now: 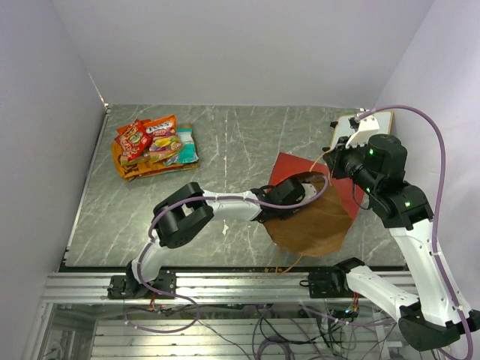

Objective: Take the snacks out of the paper bag
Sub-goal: Take out the snack from the paper bag.

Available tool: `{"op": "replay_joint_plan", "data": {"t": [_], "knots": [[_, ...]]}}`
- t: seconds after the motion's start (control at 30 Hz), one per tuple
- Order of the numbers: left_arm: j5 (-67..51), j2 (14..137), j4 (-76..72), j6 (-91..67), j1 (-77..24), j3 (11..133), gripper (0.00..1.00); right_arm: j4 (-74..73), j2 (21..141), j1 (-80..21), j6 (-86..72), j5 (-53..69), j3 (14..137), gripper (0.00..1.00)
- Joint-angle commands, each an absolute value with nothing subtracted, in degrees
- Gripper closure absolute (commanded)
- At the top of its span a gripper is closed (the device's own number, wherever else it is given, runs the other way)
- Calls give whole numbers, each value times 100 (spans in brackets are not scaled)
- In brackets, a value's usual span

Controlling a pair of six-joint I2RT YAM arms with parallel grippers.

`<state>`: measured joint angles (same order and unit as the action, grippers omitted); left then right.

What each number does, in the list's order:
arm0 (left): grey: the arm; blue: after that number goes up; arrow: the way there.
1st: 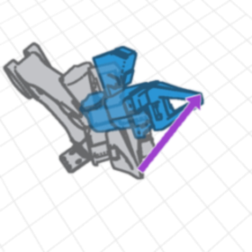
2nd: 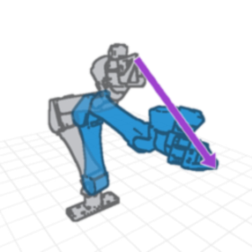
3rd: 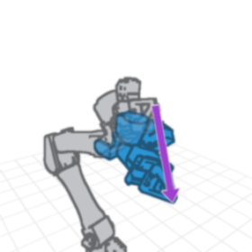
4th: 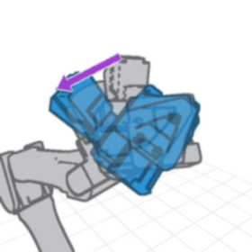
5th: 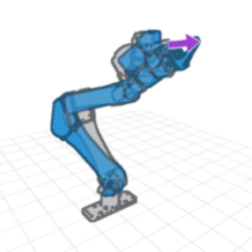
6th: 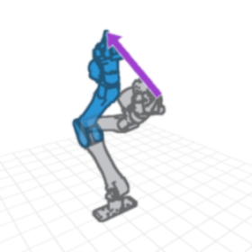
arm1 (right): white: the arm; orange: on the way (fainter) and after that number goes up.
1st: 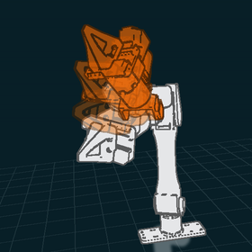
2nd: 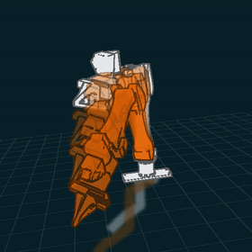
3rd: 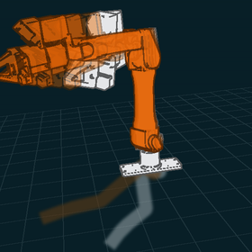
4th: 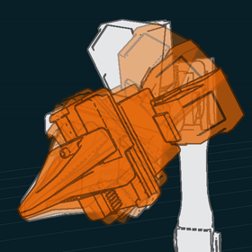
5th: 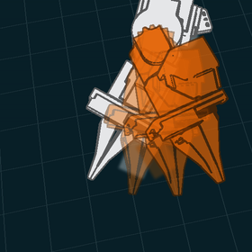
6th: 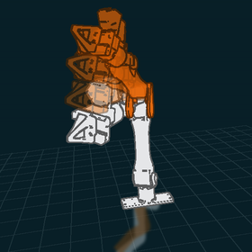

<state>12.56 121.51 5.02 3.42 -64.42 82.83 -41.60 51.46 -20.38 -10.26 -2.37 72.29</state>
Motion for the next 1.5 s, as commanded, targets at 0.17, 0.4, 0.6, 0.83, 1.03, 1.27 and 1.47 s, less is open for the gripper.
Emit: {"op": "replay_joint_plan", "data": {"t": [0.17,0.4,0.6,0.83,1.03,1.27,1.47], "knots": [[1093,11257,674,137,-6530,7931,57,-4157,5069,-2063,-1028,-257,7260,100],[1148,10619,884,2,-6842,7700,61,-4124,5092,-2057,-1037,-248,7244,100],[1302,9730,1003,-307,-7041,7378,64,-4102,5112,-2057,-1046,-227,7199,100],[1225,8819,1165,-517,-7049,7226,77,-4052,5170,-2060,-1072,-130,7183,100],[1352,8189,1371,-664,-7049,7237,82,-4022,5216,-2057,-1081,-64,7175,100],[1722,7576,1799,-748,-7049,7477,87,-3983,5252,-2059,-1107,6,7150,100],[2347,7083,1879,-796,-6866,7547,91,-3954,5289,-2056,-1134,66,7139,100]]}}
